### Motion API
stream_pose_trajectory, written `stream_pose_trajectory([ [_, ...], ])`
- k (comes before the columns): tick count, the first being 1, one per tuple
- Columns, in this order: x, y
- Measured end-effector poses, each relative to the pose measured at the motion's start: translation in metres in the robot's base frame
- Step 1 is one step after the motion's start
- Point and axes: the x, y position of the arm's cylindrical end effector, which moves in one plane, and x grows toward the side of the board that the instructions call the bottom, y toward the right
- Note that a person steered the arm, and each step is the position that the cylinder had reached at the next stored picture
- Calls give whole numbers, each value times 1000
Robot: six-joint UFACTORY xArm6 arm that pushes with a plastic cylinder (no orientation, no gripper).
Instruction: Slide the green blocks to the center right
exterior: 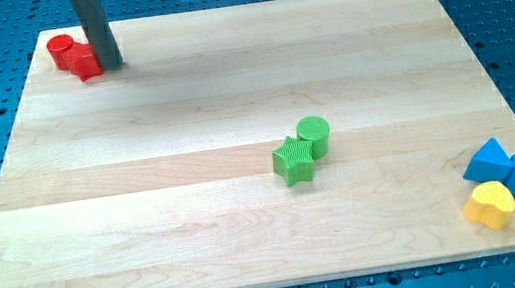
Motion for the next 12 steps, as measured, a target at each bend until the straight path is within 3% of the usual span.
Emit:
stream_pose_trajectory([
  [2,184,0],
  [3,275,26],
  [5,289,145],
  [8,255,222],
  [9,251,222],
  [10,212,222],
  [12,203,197],
])
